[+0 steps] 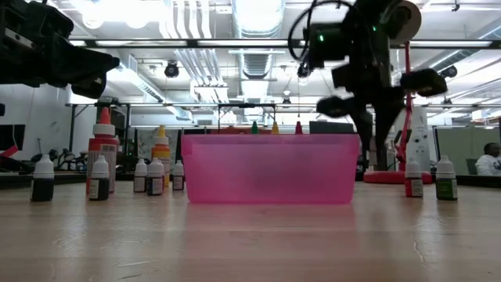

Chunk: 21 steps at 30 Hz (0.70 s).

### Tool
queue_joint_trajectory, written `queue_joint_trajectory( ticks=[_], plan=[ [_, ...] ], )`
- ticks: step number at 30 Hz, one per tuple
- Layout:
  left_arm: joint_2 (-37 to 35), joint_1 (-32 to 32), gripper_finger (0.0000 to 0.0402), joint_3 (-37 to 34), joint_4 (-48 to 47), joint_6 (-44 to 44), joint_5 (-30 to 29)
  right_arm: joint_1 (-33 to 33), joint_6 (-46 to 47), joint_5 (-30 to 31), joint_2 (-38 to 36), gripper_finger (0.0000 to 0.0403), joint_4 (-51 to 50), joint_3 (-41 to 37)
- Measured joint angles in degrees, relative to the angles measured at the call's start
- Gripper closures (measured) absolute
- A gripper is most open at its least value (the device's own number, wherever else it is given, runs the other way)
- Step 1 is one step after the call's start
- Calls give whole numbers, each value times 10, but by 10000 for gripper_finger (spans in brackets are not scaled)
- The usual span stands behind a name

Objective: Pick & Place food coloring
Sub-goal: Put the small food coloring bottle into the red bin

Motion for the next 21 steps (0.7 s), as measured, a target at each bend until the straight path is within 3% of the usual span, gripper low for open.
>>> queue_joint_trajectory(
  ticks=[11,21],
  plan=[
    [0,0,399,0,0,0,0,4,-44,-1,5,337,-51,144],
    [0,0,399,0,0,0,0,14,-71,-1,53,337,-55,217]
  ],
)
